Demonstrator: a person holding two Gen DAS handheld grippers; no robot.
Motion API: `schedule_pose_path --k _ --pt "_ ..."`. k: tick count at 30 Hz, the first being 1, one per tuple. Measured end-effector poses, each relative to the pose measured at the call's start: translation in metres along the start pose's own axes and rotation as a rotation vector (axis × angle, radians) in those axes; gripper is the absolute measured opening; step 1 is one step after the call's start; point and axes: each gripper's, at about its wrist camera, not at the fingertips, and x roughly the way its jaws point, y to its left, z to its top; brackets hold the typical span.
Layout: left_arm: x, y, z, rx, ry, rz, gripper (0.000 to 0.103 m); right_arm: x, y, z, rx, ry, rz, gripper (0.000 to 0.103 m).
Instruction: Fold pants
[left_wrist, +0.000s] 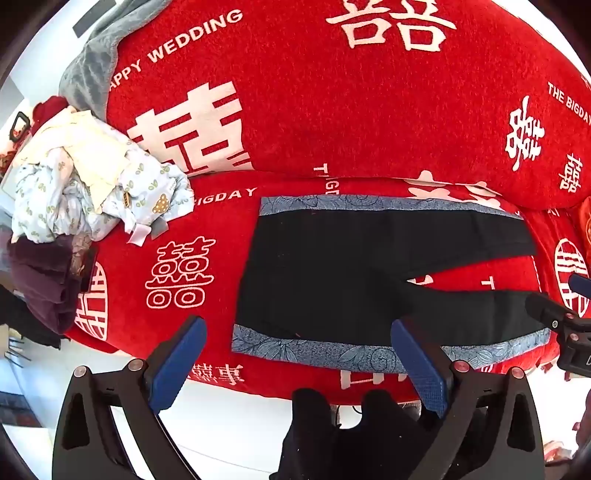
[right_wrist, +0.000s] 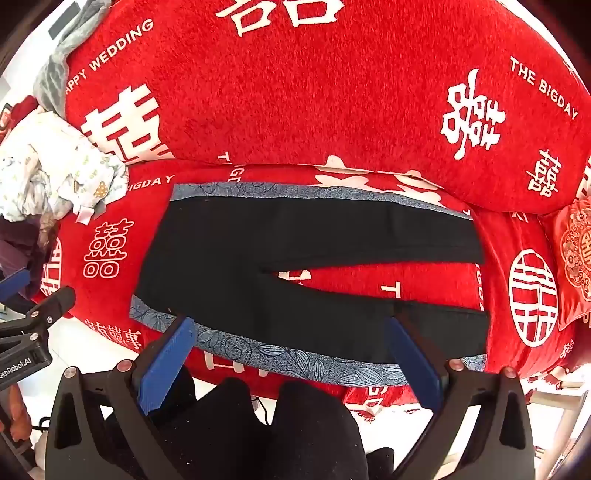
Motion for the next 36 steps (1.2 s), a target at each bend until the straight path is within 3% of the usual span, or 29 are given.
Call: schedule_pose_path --k 28,36 --pt "0.0 0.016 -0.003 -0.052 -0.008 -0.005 0.101 0.005 0.015 0.007 -0.023 0.031 0.006 0.103" --pt "0.005 0.017 -0.004 -0.053 0.024 -0.004 0.101 0.016 0.011 0.007 0.002 0.065 0.032 0.103"
